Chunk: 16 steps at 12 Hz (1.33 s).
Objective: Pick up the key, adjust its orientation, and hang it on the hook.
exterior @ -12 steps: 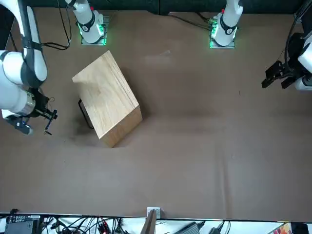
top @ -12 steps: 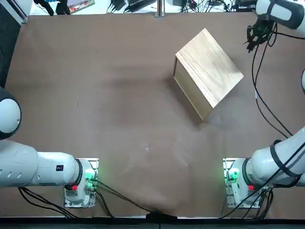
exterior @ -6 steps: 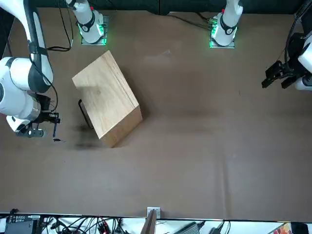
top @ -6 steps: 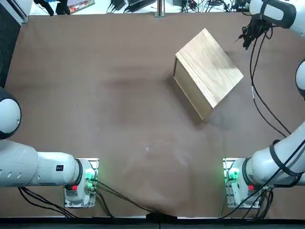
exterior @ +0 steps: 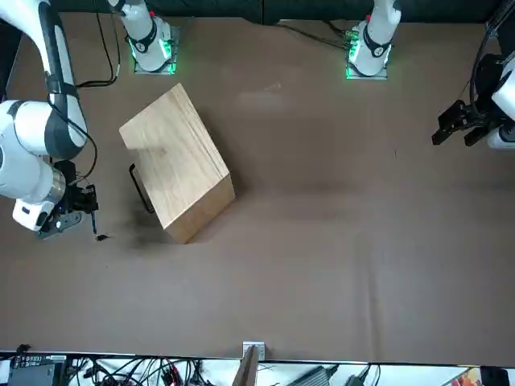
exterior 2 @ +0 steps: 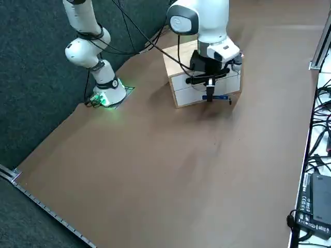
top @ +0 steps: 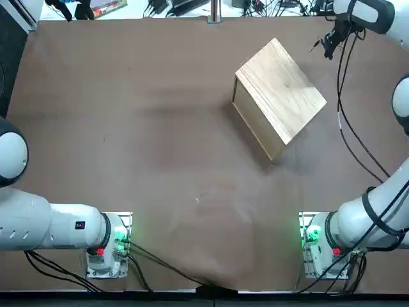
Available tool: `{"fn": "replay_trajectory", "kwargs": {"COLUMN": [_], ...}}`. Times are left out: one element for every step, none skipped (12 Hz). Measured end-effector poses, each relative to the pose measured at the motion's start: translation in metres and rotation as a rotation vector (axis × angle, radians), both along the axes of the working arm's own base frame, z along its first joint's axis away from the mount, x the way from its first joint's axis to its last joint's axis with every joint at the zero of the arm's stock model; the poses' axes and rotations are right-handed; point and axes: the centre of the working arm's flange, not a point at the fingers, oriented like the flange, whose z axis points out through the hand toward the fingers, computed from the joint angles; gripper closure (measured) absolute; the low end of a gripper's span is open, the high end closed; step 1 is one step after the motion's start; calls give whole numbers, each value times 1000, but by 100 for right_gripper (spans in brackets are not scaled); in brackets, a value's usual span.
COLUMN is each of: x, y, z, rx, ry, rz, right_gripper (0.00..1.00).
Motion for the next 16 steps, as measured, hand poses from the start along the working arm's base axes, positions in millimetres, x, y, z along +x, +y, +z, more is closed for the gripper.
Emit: {"fn": "replay_trajectory", "kwargs": {"x": [4,8,11,13,16,18,21,22,24,25,27,29,31,33,34,35], "y": [5,10,16,21,26,32,37,42,47,52,55,58,61,65,69,74], "z": [-1,-1,-3,-4,-5,-6,-5,-4,-5,-6,-7,-9,-10,-12,-14,-16], "rx": [6,12,16,21,26,32,35,39,43,47,50,53,56,60,65,70], "ry": [-1,-2,-2,0,0,-1,-4,-7,-8,-7,-6,-6,-6,-6,-4,-4], "rz": [61,122,180,235,289,340,380,416,457,497,534,571,606,644,685,718], "right_gripper": [96,96,96,96,96,96,96,96,96,96,96,96,96,96,96,96]}}
